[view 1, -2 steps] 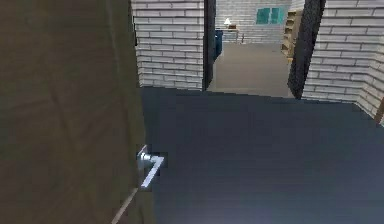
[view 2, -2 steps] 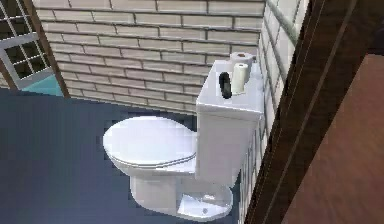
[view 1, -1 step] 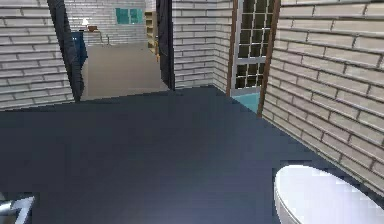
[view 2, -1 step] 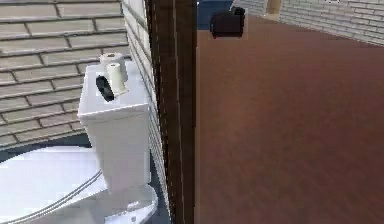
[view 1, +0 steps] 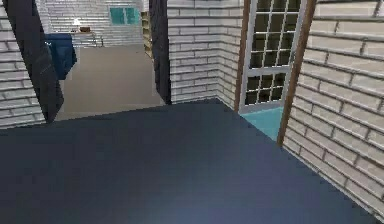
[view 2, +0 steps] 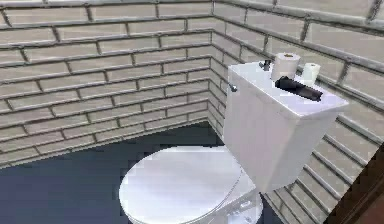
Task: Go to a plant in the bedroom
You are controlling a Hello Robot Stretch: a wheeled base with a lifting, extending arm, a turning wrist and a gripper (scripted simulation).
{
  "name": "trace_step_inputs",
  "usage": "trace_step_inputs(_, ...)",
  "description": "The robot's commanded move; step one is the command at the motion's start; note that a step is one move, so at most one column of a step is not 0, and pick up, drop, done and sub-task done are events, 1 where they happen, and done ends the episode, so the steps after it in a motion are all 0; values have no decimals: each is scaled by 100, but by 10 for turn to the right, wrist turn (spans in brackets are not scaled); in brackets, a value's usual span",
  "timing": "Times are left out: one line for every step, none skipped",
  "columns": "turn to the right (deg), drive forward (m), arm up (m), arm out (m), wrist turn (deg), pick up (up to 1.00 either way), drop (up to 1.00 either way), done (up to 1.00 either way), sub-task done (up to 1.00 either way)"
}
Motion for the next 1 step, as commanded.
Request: trace_step_inputs(180, 0, 0, 0, 0, 0, 0, 0, 0)
